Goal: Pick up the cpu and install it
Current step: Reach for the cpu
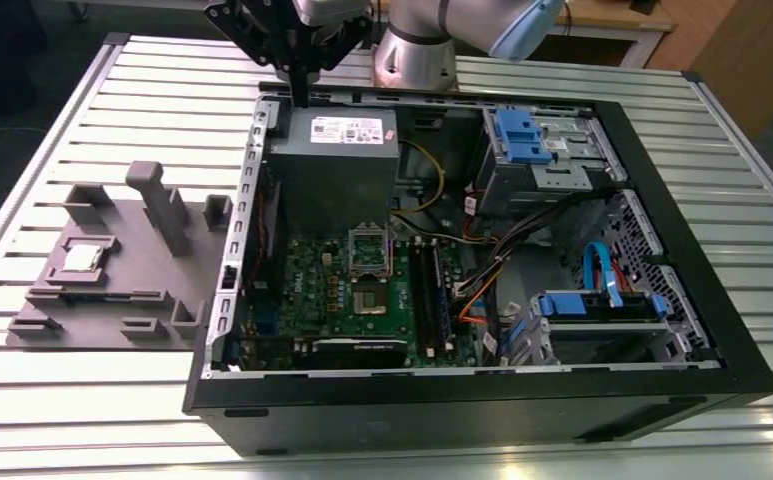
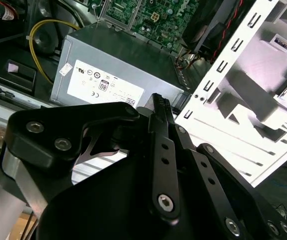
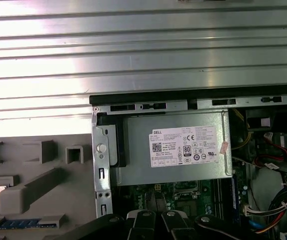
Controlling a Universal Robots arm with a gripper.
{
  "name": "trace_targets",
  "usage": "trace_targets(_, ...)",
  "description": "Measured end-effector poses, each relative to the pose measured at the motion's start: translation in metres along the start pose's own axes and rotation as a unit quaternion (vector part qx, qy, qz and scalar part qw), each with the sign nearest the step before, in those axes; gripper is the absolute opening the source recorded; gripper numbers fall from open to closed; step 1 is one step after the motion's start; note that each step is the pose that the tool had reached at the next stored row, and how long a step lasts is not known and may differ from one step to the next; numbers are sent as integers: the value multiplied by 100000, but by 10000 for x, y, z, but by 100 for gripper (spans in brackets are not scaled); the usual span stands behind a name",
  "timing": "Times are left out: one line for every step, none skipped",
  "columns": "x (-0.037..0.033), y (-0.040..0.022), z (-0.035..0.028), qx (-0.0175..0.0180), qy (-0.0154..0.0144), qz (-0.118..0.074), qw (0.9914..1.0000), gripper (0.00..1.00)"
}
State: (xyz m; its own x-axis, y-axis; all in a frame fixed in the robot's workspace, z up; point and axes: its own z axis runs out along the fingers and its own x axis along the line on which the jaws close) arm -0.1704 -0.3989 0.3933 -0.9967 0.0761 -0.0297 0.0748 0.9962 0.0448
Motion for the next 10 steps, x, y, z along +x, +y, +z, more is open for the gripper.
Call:
trace_targets(0,0,0,2,0,-4,100000,10)
trace_targets(1,-1,0,4,-1,0,100000,10)
trace_targets(1,0,0,4,-1,5,100000,10)
trace_targets(2,0,0,4,0,4,100000,10)
trace_targets(2,0,0,1,-3,5,100000,10)
trace_targets(3,-1,0,3,-3,4,100000,10)
trace_targets(4,-1,0,1,-5,7,100000,10)
trace_targets(8,-1,0,2,-3,13,100000,10)
trace_targets(11,-1,0,1,-5,10,100000,10)
trace_targets(15,-2,-1,1,-4,4,100000,10)
